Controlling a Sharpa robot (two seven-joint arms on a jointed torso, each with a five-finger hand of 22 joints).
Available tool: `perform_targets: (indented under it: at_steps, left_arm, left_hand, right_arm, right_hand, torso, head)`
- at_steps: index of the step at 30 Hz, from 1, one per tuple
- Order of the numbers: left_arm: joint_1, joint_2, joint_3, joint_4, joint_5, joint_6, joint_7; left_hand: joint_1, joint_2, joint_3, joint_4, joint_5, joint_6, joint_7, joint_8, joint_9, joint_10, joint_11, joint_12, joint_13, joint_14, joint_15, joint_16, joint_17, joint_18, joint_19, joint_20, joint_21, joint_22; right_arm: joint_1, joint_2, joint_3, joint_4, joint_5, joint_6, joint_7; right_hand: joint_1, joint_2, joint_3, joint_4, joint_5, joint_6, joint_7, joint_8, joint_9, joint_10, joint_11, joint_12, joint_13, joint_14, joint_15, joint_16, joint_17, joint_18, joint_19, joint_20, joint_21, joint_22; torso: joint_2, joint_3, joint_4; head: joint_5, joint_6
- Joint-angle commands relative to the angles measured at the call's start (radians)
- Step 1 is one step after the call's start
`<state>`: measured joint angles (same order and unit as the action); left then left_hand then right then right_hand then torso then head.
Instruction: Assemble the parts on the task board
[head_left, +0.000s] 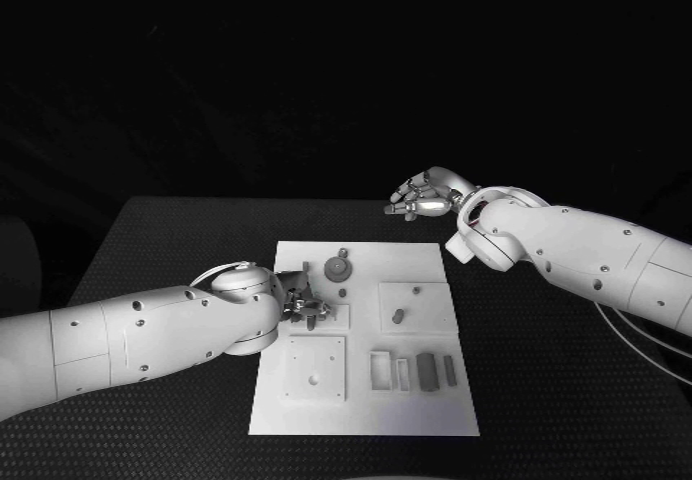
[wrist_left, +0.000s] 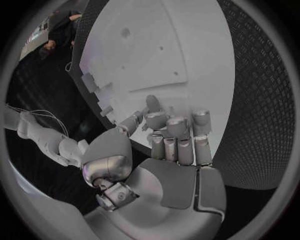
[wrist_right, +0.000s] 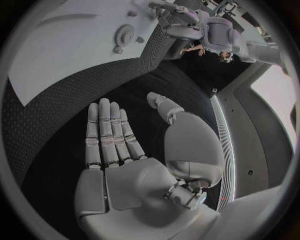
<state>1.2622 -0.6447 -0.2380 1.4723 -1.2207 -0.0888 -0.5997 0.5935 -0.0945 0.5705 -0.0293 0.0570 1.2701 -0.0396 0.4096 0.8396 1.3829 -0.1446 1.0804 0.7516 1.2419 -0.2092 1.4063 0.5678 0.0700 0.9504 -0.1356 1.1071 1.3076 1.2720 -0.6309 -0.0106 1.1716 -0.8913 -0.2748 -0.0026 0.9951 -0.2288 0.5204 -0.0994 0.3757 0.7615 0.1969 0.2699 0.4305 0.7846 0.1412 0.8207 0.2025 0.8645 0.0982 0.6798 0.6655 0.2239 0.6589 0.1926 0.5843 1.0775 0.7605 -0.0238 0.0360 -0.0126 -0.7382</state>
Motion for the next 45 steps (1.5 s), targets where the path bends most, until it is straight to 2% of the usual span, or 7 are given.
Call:
perform_targets:
  at_steps: [1,7,13,20,24,30,45]
  left_arm:
    - [0.0,0.0,0.001,0.001,0.005,-0.02,0.006]
    - [0.0,-0.004,0.004,0.005,0.01,-0.021,0.005]
    - [0.001,-0.017,0.011,0.014,0.031,-0.028,0.01]
    - [0.03,-0.032,0.081,0.008,0.194,0.075,0.054]
    - [0.102,-0.033,0.082,-0.044,0.288,0.105,0.064]
    - [0.159,-0.003,0.083,-0.167,0.38,0.086,0.086]
    - [0.169,0.13,0.082,-0.446,0.239,0.172,0.133]
  left_hand:
    - [-0.004,-0.017,0.0,0.013,-0.006,-0.009,0.0,0.005,0.0,0.001,-0.003,0.004,-0.002,0.0,-0.009,0.001,-0.001,0.014,-0.003,-0.137,-0.006,0.013]
    - [-0.028,-0.08,0.012,0.073,-0.008,-0.012,0.0,0.008,0.006,0.001,-0.003,0.006,0.0,-0.004,-0.012,0.004,0.001,0.017,-0.004,-0.138,-0.006,0.013]
    - [-0.04,-0.049,-0.09,0.038,-0.008,-0.021,-0.001,0.011,0.015,-0.005,-0.004,0.009,0.005,-0.013,-0.016,0.008,0.005,0.023,-0.019,-0.138,-0.004,0.016]
    - [-0.008,-0.047,-0.109,0.013,-0.007,-0.047,0.006,-0.001,0.014,-0.018,0.002,-0.009,-0.003,-0.033,-0.023,-0.011,-0.004,0.025,-0.03,-0.135,-0.012,0.01]
    - [0.041,-0.02,-0.116,-0.021,-0.007,-0.117,0.041,-0.042,-0.002,-0.058,0.037,-0.096,-0.05,-0.085,0.01,-0.089,-0.042,0.005,-0.079,-0.113,-0.07,-0.015]
    - [0.113,0.012,-0.106,-0.068,0.02,-0.239,0.094,-0.114,-0.043,-0.128,0.088,-0.182,-0.088,-0.15,0.063,-0.167,-0.082,-0.026,-0.136,-0.086,-0.135,-0.04]
    - [0.179,0.01,-0.106,-0.113,0.028,-0.298,0.13,-0.13,-0.072,-0.203,0.126,-0.303,-0.132,-0.229,0.139,-0.273,-0.127,-0.061,-0.219,-0.034,-0.235,-0.065]
  right_arm:
    - [-0.001,0.0,0.0,0.0,-0.001,0.013,0.006]
    - [-0.004,-0.001,0.0,-0.001,-0.001,0.011,0.006]
    - [-0.006,-0.001,0.0,-0.002,-0.001,0.01,0.006]
    - [-0.007,-0.014,0.0,-0.005,-0.001,0.005,0.006]
    - [-0.007,-0.011,-0.002,-0.014,0.003,0.008,0.005]
    - [-0.007,-0.009,-0.002,-0.014,0.003,0.003,0.009]
    - [-0.008,-0.006,-0.002,-0.018,0.005,-0.012,0.015]
  right_hand:
    - [-0.006,0.002,-0.002,0.005,0.007,-0.007,0.026,0.005,-0.001,-0.009,0.001,0.004,-0.001,-0.008,0.003,0.003,-0.001,0.017,-0.002,0.007,-0.005,0.001]
    - [-0.006,0.002,-0.002,0.005,0.007,-0.008,0.026,0.005,-0.001,-0.01,0.001,0.004,-0.002,-0.009,0.003,0.003,-0.002,0.017,-0.003,0.007,-0.006,0.001]
    - [-0.007,0.002,-0.003,0.005,0.006,-0.008,0.026,0.005,-0.002,-0.011,0.001,0.004,-0.003,-0.011,0.004,0.002,-0.003,0.016,-0.005,0.008,-0.007,0.002]
    - [-0.006,0.002,-0.003,0.005,0.006,-0.008,0.026,0.005,-0.002,-0.011,0.001,0.005,-0.004,-0.012,0.004,0.002,-0.003,0.016,-0.006,0.008,-0.007,0.002]
    - [-0.006,0.001,-0.003,0.005,0.006,-0.008,0.026,0.005,-0.002,-0.011,0.001,0.005,-0.004,-0.012,0.004,0.002,-0.003,0.016,-0.006,0.008,-0.007,0.002]
    - [-0.005,0.002,-0.003,0.004,0.006,-0.008,0.026,0.005,-0.002,-0.011,0.001,0.005,-0.005,-0.012,0.004,0.002,-0.003,0.017,-0.006,0.008,-0.007,0.003]
    - [-0.004,0.002,-0.003,0.004,0.006,-0.008,0.026,0.006,-0.003,-0.011,0.001,0.006,-0.006,-0.013,0.004,0.003,-0.003,0.017,-0.006,0.008,-0.007,0.003]
  torso:
    - [0.0,-0.0001,0.0006]
    - [0.0,-0.0002,-0.0005]
    - [0.0,0.0001,0.0]
    - [-0.002,0.0001,0.0016]
    - [-0.002,-0.0028,-0.0003]
    - [0.0,0.0014,-0.0019]
    - [0.002,-0.0014,0.0008]
  head:
    - [0.0,0.0]
    - [0.001,0.0]
    - [0.001,0.003]
    - [-0.005,0.023]
    - [-0.005,0.036]
    - [-0.002,0.052]
    - [-0.002,0.069]
